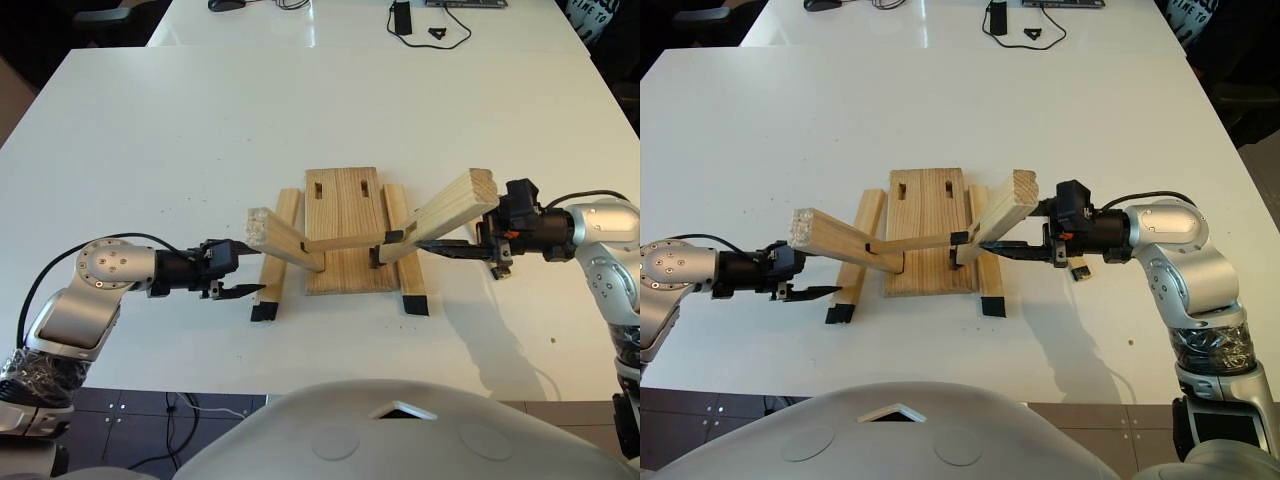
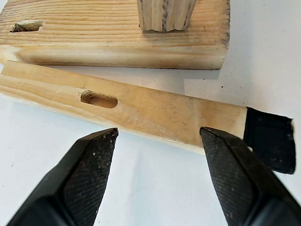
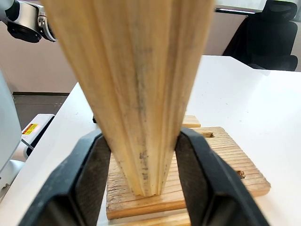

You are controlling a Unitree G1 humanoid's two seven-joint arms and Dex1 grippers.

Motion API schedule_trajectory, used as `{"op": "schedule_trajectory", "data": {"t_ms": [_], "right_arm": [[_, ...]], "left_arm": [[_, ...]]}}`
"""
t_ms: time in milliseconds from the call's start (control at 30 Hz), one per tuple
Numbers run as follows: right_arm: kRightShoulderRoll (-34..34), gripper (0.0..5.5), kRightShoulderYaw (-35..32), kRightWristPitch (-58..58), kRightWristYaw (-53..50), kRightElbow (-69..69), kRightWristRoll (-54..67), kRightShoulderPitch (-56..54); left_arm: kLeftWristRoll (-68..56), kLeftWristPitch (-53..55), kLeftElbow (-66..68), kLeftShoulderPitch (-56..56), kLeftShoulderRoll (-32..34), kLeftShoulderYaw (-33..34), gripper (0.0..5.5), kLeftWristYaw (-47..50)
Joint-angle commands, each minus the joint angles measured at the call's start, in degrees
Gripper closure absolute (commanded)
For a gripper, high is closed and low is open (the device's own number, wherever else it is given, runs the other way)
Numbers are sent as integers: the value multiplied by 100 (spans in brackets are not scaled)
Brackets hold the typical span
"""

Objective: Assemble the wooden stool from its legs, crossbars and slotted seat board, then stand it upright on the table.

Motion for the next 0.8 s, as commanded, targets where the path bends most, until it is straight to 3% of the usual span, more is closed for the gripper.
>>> {"op": "schedule_trajectory", "data": {"t_ms": [33, 333, 800], "right_arm": [[-130, 347, 88, 189, 123, -84, 39, 211], [-156, 347, 166, -299, 145, 708, -476, 690], [-449, 347, 104, -104, 258, 521, -340, -202]], "left_arm": [[89, 27, -23, 9, -27, -33, 227, 40], [111, 33, -1, -23, -18, -7, 227, 25], [121, 224, -523, -18, -265, -94, 227, 262]]}}
